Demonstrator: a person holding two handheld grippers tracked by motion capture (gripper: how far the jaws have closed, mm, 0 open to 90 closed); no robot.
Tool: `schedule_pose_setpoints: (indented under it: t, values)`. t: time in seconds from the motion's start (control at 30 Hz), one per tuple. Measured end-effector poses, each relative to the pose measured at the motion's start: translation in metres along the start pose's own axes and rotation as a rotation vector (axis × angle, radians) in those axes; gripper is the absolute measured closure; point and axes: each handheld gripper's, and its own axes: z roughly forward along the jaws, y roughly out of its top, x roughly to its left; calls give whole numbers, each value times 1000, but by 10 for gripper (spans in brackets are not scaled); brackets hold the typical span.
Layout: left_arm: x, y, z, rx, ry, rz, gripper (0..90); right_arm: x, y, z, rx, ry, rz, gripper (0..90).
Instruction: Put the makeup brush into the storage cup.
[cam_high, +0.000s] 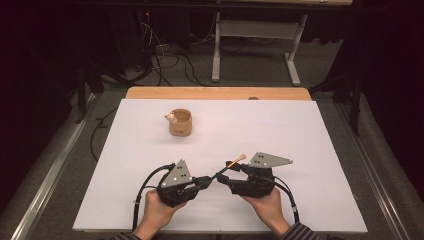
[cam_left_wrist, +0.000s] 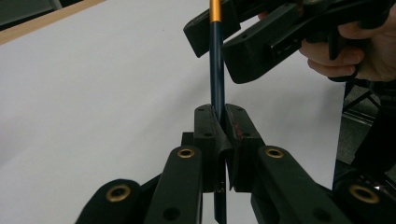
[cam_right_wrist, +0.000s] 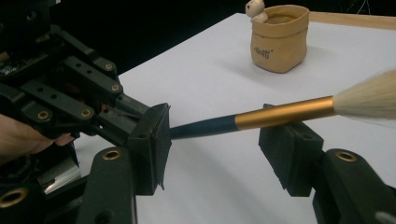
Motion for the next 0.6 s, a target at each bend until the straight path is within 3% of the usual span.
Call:
schedule_pose_setpoints:
  t: [0.27,0.6]
  values:
    - [-2,0,3,4,-7,3,846,-3,1,-2,-22,8,34,510]
    - [-2,0,3,7,-11,6,846,-7,0,-1,-23,87,69,638]
